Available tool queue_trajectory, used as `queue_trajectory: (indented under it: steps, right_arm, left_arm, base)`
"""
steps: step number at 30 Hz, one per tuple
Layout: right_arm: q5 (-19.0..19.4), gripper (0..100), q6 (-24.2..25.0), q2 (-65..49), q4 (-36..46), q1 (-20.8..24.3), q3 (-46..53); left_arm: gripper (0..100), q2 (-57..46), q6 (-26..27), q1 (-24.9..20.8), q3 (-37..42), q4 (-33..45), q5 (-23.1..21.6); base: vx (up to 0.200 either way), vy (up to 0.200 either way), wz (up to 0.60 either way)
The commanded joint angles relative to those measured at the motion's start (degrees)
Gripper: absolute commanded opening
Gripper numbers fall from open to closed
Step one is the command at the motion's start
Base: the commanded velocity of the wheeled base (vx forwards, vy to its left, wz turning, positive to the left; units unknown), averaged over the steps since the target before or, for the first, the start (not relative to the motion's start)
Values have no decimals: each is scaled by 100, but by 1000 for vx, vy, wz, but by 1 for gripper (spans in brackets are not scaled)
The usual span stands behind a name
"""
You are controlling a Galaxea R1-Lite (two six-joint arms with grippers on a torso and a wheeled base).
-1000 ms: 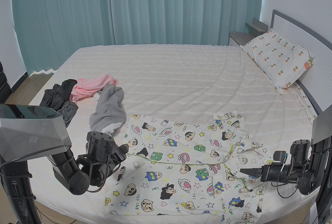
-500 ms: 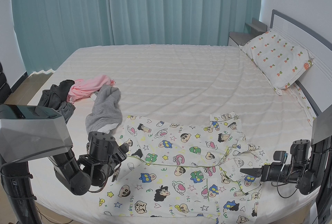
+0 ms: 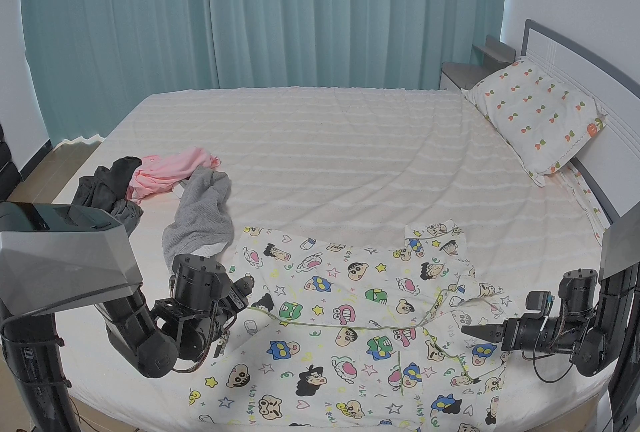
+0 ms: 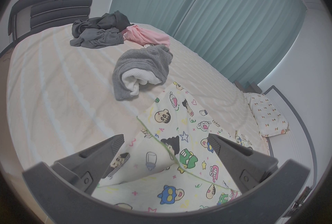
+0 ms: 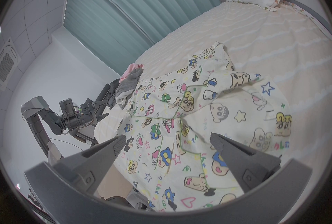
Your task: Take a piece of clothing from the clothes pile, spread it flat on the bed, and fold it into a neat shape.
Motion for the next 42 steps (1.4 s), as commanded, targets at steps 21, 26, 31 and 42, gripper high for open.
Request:
queue_trajectory:
  steps: [21,26,31,42]
  right_arm:
    - [9,100,-8,-11,-49,3,92]
    - [9,100,-17,-2,-49,3,92]
    - [9,100,-17,-11,-49,3,92]
    - [9,100,-17,-11,-49,12,92]
  left_arm:
    - [100,1024,905,1194,-1127,1250,-1723]
    - [100,1217,914,1168,-1479,1391,-1723]
    - [100,1243,949,1107,-1707,1531,-1723]
    - [100,1437,1134,948,-1874,1549,-1600]
  base:
    - [0,0,0]
    - [0,0,0]
    - [0,0,0]
    - [0,0,0]
